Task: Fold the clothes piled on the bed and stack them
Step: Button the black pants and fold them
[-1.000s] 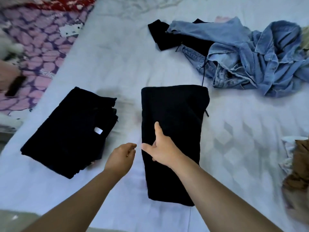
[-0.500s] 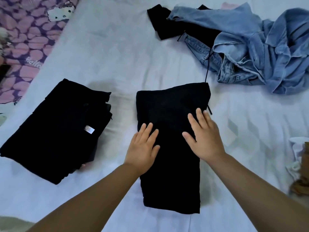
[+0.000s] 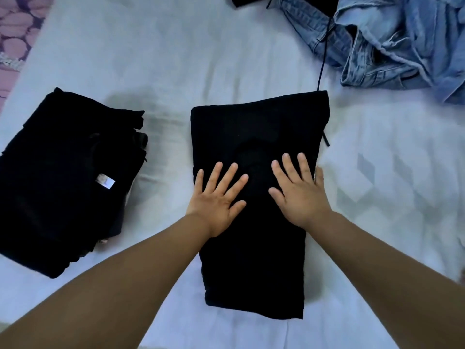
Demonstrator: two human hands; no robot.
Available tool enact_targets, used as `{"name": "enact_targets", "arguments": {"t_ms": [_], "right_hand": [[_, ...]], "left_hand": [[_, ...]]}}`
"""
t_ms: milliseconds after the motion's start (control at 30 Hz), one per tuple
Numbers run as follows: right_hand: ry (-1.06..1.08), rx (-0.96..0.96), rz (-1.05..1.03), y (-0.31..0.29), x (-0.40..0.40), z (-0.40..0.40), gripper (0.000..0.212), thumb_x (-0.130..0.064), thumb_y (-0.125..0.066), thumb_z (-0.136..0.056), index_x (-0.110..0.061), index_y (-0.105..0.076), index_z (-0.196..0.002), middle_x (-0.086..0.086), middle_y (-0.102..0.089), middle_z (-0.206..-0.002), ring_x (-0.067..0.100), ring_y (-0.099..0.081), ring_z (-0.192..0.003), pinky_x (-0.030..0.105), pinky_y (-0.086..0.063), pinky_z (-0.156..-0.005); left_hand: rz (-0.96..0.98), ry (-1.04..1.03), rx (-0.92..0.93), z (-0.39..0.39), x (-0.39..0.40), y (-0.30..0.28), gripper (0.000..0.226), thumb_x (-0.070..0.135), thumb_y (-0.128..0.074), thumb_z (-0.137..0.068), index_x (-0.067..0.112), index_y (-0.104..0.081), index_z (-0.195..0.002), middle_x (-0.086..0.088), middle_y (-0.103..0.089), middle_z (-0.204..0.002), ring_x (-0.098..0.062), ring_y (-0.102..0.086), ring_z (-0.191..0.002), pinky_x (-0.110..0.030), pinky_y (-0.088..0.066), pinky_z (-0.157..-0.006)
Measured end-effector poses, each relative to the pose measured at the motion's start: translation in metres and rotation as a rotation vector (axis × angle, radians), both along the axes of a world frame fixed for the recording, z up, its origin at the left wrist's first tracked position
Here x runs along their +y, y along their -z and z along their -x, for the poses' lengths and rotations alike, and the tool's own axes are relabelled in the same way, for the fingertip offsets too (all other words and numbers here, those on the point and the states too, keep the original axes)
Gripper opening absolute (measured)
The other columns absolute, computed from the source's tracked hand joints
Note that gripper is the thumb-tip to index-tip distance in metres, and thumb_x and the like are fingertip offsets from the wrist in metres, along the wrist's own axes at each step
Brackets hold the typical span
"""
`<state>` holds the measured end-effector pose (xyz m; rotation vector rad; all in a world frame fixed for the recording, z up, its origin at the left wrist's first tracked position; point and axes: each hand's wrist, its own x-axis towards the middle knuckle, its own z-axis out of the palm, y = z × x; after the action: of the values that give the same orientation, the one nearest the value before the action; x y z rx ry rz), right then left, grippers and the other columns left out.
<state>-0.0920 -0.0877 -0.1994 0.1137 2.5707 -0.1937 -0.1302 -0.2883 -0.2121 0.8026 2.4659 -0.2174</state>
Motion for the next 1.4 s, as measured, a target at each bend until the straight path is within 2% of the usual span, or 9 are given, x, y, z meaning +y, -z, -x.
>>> {"name": "enact_targets", "arguments": {"t_ms": [167,300,500,633,833,1033,1167,1300,1400], "right_hand": [[-0.255,0.215,0.21,-0.006,0.005,-0.078,0.05,-0.043,-0.013,-0.102,-0.028,-0.04,-0.142,0.0,-0.035,-0.152,0.024,-0.021,-0.144,0.053,-0.028,-0.108],[-0.425,0.296,0.296,-0.007,0.019,-0.126,0.046,-0.032,-0.022,-0.103,-0.028,-0.028,-0.148,-0.004,-0.023,-0.157,0.021,-0.016,-0.146,0.04,-0.023,-0.11],[-0.618,0.356,0.241,0.003,0.033,-0.134,0.084,-0.024,-0.043,-0.073,-0.022,-0.017,-0.152,0.005,-0.017,-0.158,0.028,-0.015,-0.146,0.044,-0.022,-0.11],[-0.723,0.545,0.124,0.014,0.026,-0.141,0.076,-0.04,-0.052,-0.08,-0.02,-0.023,-0.148,0.018,-0.028,-0.15,0.037,-0.027,-0.14,0.052,-0.027,-0.108],[-0.744,0.712,0.133,0.017,0.011,-0.161,0.05,-0.001,-0.035,-0.089,-0.021,-0.046,-0.133,0.014,-0.047,-0.138,0.037,-0.04,-0.131,0.052,-0.034,-0.104],[-0.458,0.635,0.31,0.009,-0.008,-0.156,0.045,-0.034,-0.028,-0.103,-0.017,-0.07,-0.106,0.0,-0.068,-0.114,0.023,-0.058,-0.118,0.04,-0.033,-0.106],[-0.171,0.676,0.441,-0.018,-0.018,-0.149,0.053,-0.037,-0.028,-0.102,-0.008,-0.07,-0.089,0.002,-0.071,-0.091,0.015,-0.063,-0.101,0.026,-0.035,-0.105],[-0.055,0.639,0.555,-0.064,-0.02,-0.148,0.037,-0.032,-0.042,-0.095,-0.009,-0.062,-0.074,-0.003,-0.057,-0.061,0.01,-0.052,-0.057,0.019,-0.045,-0.068],[0.076,0.472,0.664,-0.097,-0.017,-0.163,0.037,-0.037,-0.044,-0.095,-0.011,-0.057,-0.071,-0.011,-0.043,-0.049,0.011,-0.046,-0.046,0.016,-0.031,-0.043]], "left_hand": [[-0.314,0.314,0.006,-0.021,-0.037,-0.016,0.052,0.044,-0.024,-0.098,0.027,-0.027,-0.147,-0.006,-0.029,-0.154,-0.03,-0.027,-0.141,-0.047,-0.021,-0.111],[-0.388,0.481,-0.007,-0.054,-0.081,-0.017,0.047,0.04,-0.018,-0.104,0.025,-0.033,-0.146,-0.003,-0.032,-0.153,-0.023,-0.026,-0.142,-0.042,-0.018,-0.112],[-0.448,0.442,-0.033,-0.067,-0.114,-0.01,0.069,0.053,-0.043,-0.093,0.019,-0.025,-0.15,-0.005,-0.023,-0.157,-0.024,-0.017,-0.145,-0.042,-0.018,-0.115],[-0.529,0.425,0.107,-0.091,-0.101,-0.01,0.084,0.06,-0.06,-0.079,0.018,-0.031,-0.145,-0.009,-0.029,-0.151,-0.033,-0.027,-0.141,-0.051,-0.023,-0.113],[-0.557,0.399,0.214,-0.134,-0.085,-0.001,0.063,0.036,-0.059,-0.082,0.023,-0.038,-0.14,-0.01,-0.052,-0.137,-0.026,-0.048,-0.128,-0.043,-0.025,-0.112],[-0.61,0.264,0.239,-0.131,-0.075,-0.004,0.049,0.029,-0.054,-0.074,0.013,-0.049,-0.121,-0.008,-0.067,-0.117,-0.023,-0.065,-0.107,-0.037,-0.044,-0.102],[-0.72,-0.036,0.154,-0.13,-0.063,-0.037,0.029,0.023,-0.047,-0.074,0.017,-0.057,-0.101,0.002,-0.066,-0.09,-0.013,-0.06,-0.061,-0.02,-0.047,-0.053],[-0.722,-0.17,0.104,-0.136,-0.059,-0.075,0.028,0.027,-0.043,-0.076,0.016,-0.061,-0.096,0.004,-0.064,-0.076,-0.014,-0.051,-0.047,-0.016,-0.036,-0.044],[-0.763,-0.232,-0.046,-0.153,-0.058,-0.104,0.038,0.035,-0.036,-0.081,0.014,-0.061,-0.102,0.003,-0.064,-0.075,-0.016,-0.057,-0.053,-0.023,-0.042,-0.049]]}}
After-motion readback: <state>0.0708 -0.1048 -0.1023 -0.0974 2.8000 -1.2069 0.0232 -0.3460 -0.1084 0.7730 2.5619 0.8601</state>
